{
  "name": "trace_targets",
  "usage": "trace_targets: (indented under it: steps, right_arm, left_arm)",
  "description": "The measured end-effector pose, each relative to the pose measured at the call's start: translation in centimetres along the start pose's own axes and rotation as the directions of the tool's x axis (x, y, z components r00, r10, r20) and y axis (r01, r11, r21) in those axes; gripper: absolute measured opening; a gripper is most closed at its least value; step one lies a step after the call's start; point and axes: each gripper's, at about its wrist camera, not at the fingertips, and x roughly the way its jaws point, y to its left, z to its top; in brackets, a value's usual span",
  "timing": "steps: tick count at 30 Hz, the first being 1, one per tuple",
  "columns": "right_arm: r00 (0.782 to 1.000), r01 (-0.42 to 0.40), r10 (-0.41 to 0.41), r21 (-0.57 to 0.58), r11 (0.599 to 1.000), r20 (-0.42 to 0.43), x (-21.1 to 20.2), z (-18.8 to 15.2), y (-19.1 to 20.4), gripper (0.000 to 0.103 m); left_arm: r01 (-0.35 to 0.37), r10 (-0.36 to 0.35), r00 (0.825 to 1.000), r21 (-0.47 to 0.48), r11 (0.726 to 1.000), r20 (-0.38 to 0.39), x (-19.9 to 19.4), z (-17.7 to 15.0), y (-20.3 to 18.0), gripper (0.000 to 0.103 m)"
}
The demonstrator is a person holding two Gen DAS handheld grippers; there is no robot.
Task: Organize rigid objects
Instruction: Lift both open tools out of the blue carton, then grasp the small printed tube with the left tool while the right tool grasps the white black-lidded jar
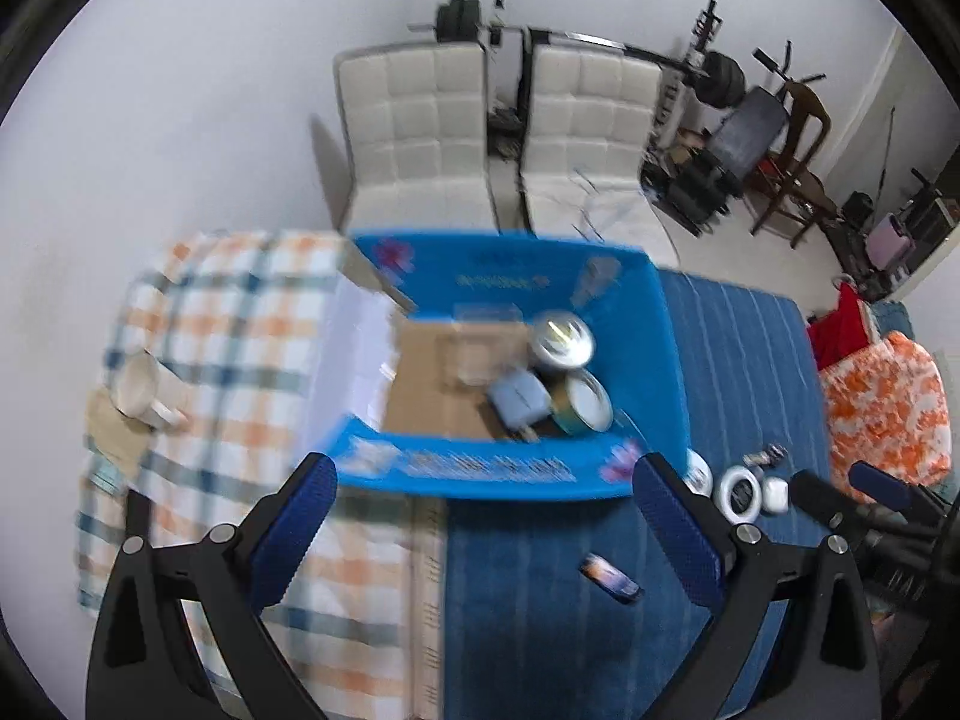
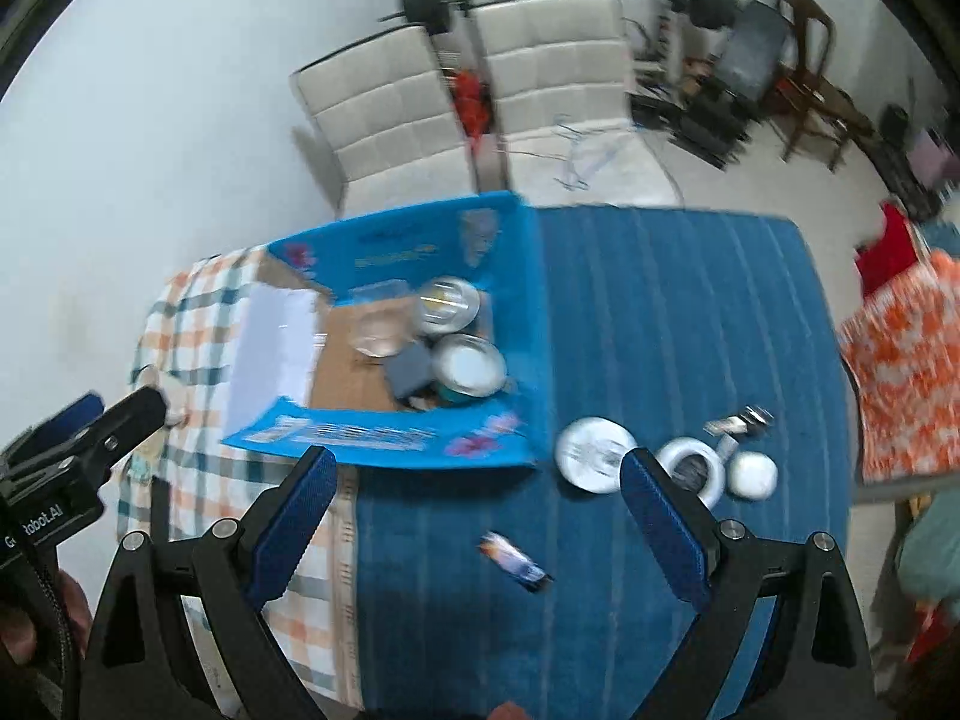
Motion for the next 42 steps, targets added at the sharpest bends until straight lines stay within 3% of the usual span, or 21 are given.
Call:
trace_targets:
  steps: [4,8,10,15,20,24,27,29,32,38,42]
  right_arm:
    - [0.995,0.079,-0.072,0.092,0.993,-0.073,2.0,-2.5,-7.7,0.097]
    - [0.980,0.128,-0.096,0.183,0.975,-0.175,5.6,-5.2,-14.7,0.097]
    - [0.972,0.146,-0.099,0.217,0.965,-0.213,7.3,-6.2,-17.5,0.097]
    - [0.965,0.165,-0.102,0.254,0.953,-0.242,10.9,-7.3,-21.4,0.097]
    - [0.967,0.120,-0.057,0.242,0.963,-0.249,15.1,-6.4,-21.6,0.097]
    - [0.968,0.092,-0.046,0.180,0.979,-0.246,17.9,-4.9,-19.4,0.097]
    - [0.963,0.101,-0.066,0.121,0.987,-0.262,19.7,-4.2,-18.0,0.097]
    - [0.959,0.101,-0.074,0.087,0.991,-0.273,20.9,-3.9,-17.3,0.097]
    - [0.955,0.105,-0.090,0.037,0.994,-0.283,22.1,-3.7,-16.2,0.097]
    - [0.934,0.144,-0.144,-0.025,0.989,-0.327,24.6,-3.8,-14.7,0.086]
    - [0.934,0.184,-0.195,-0.066,0.981,-0.299,25.0,-3.4,-13.8,0.078]
  left_arm:
    - [0.067,-0.070,0.987,-0.028,0.997,-0.143,5.7,-3.5,-3.3,0.101]
    - [0.089,-0.104,0.946,-0.063,0.994,-0.307,13.4,-6.9,-6.8,0.100]
    - [0.084,-0.108,0.927,-0.081,0.993,-0.360,16.1,-8.1,-8.1,0.093]
    - [0.045,-0.086,0.872,-0.096,0.994,-0.482,22.4,-11.4,-11.2,0.085]
    - [0.008,-0.058,0.841,-0.095,0.995,-0.538,24.9,-13.5,-12.6,0.082]
    - [-0.021,-0.013,0.858,-0.060,0.998,-0.513,24.8,-13.9,-13.4,0.079]
    - [-0.047,0.020,0.872,-0.044,0.998,-0.489,24.3,-14.0,-13.6,0.064]
    - [-0.057,0.031,0.880,-0.040,0.998,-0.475,23.8,-14.2,-13.3,0.047]
    - [-0.054,0.019,0.883,-0.062,0.997,-0.470,23.3,-14.1,-11.6,0.029]
    - [-0.039,-0.020,0.886,-0.118,0.992,-0.464,22.8,-14.7,-9.5,0.025]
    - [-0.061,0.017,0.886,-0.079,0.995,-0.463,22.5,-14.6,-9.9,0.025]
